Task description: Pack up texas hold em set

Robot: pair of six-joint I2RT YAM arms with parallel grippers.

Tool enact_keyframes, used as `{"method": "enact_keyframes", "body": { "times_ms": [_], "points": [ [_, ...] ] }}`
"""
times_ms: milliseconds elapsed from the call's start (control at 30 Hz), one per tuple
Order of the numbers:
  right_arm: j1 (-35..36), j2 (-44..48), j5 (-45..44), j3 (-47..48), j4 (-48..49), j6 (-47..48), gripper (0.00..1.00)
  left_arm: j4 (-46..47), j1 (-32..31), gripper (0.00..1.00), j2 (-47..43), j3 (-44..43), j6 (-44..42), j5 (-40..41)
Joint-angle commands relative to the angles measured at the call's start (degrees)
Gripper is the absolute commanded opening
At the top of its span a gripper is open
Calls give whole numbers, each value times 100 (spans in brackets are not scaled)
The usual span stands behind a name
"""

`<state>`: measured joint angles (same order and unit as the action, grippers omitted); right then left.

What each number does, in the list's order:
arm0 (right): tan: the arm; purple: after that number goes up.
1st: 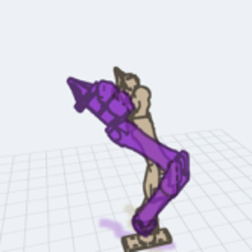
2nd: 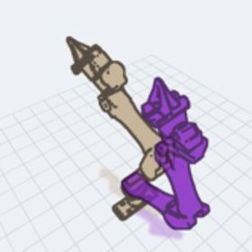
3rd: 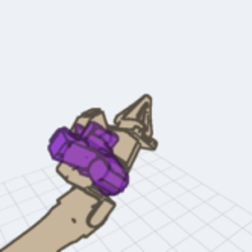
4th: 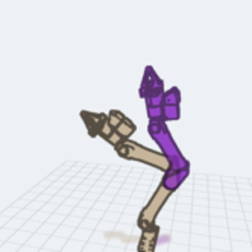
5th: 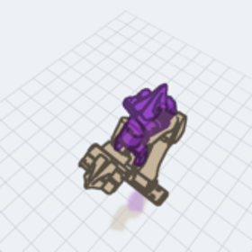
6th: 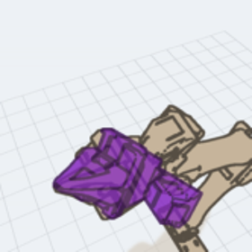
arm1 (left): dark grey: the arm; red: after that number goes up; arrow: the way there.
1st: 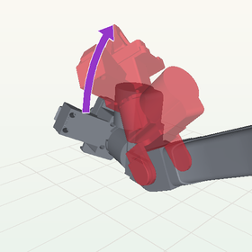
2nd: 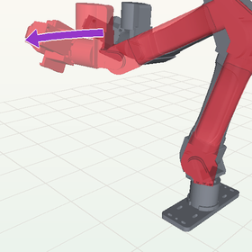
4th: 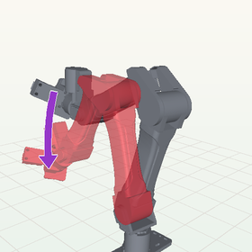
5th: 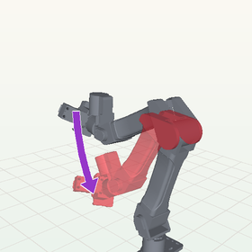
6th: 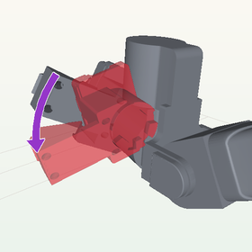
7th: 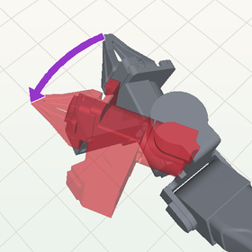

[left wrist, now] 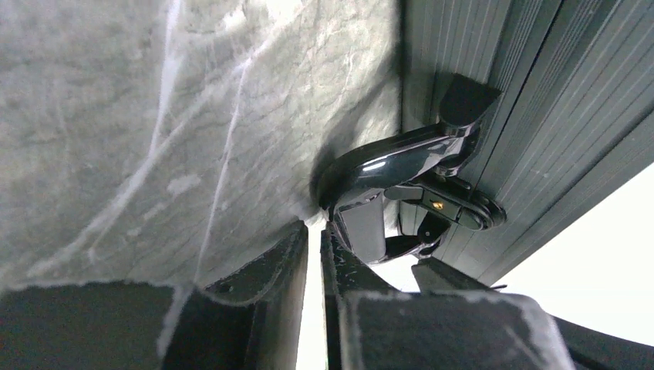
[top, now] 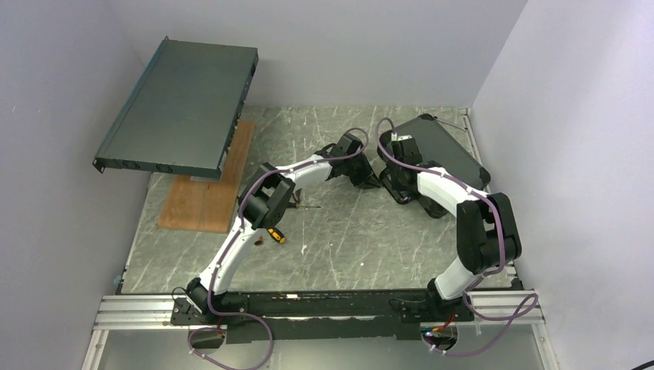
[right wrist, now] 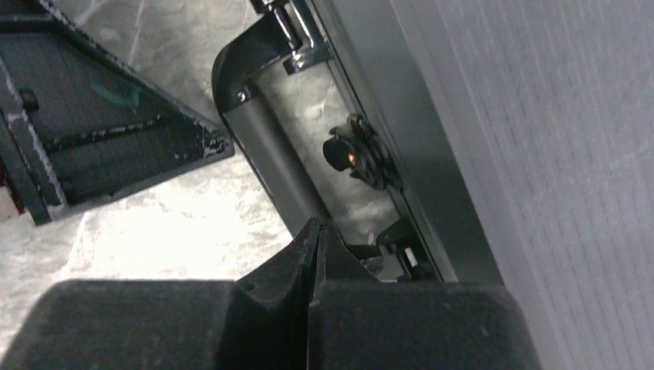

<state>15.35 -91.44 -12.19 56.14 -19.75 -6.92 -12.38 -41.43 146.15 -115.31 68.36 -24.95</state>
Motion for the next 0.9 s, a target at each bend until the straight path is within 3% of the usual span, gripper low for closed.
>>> {"method": "enact_keyframes", "body": {
  "times_ms": [0, 200, 633, 867],
  "points": [
    [-17, -307, -229, 352, 160, 235, 0, -341, 11, 20, 7, 193, -476, 114],
    [-33, -634, -446, 462, 261, 349, 0, -383, 13, 23, -806, 687, -1207, 354],
    [3, -1488, -618, 854, 194, 575, 0, 134, 3, 28, -3427, 2751, -1889, 224],
    [223, -590, -370, 1014, -646, 147, 0, 259, -166, 33, -4442, 3825, -2510, -279]
  ]
}}
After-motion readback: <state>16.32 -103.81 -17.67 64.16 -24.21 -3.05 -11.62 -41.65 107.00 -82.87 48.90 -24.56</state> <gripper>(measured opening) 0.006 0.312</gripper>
